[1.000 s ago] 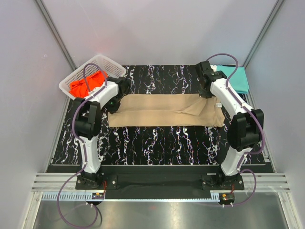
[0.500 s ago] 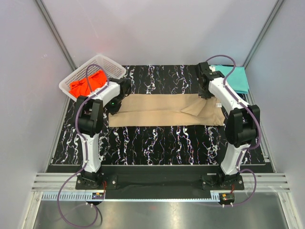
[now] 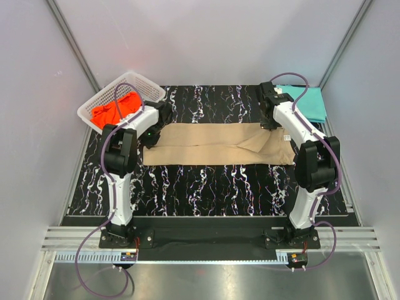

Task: Fold and stack the t-shirts
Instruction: Fold the tshirt

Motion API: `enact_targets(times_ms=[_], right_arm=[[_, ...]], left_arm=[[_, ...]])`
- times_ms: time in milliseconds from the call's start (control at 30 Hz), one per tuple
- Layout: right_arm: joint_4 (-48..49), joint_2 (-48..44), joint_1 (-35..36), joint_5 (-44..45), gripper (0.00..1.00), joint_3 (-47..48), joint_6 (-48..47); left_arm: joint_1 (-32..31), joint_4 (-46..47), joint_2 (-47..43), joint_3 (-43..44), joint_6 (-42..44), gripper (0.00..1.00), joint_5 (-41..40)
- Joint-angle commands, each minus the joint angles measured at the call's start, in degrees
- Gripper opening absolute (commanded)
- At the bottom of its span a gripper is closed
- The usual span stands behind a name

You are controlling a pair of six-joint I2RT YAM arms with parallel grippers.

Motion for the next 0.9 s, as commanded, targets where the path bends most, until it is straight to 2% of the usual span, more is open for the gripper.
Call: enact_targets(times_ms=[0, 233, 300, 367, 400, 533, 633, 867], right_arm=[[1.1, -0.1, -0.7, 2.6, 0.0, 0.1, -0.8], [0.9, 0.2, -0.7, 1.5, 0.0, 0.8, -0.3], [1.0, 0.1, -0.7, 0.9, 0.0, 0.8, 0.0], [1.3, 0.0, -0.7, -0.1, 0.0, 0.4, 0.2], [1.7, -0.1, -0.6, -0.3, 0.0, 0.2, 0.4], [2.0, -0.2, -0.6, -1.5, 0.0, -0.5, 1.1], [2.1, -0.3, -0.7, -1.9, 0.0, -1.1, 1.4], [1.7, -0.7, -0.7, -0.4, 0.0, -1.7, 2.0]], left_arm=[[0.4, -0.3, 0.5, 2.4, 0.0, 0.0, -3.1], [0.4, -0.3, 0.8, 3.6, 1.6, 0.0, -4.5], [0.4, -0.1, 0.5, 3.9, 2.3, 0.04, -5.0], [0.4, 0.3, -0.5, 3.6, 2.8, 0.11, -5.4], [0.4, 0.1, -0.8, 3.4, 2.5, 0.25, -5.8], [0.3, 0.1, -3.3, 1.9, 2.2, 0.43, -6.6], [-0.1, 1.6, -5.2, 1.6, 4.7, 0.47, -6.3], [-3.5, 0.9, -11.7, 0.5, 5.9, 0.49, -9.7]])
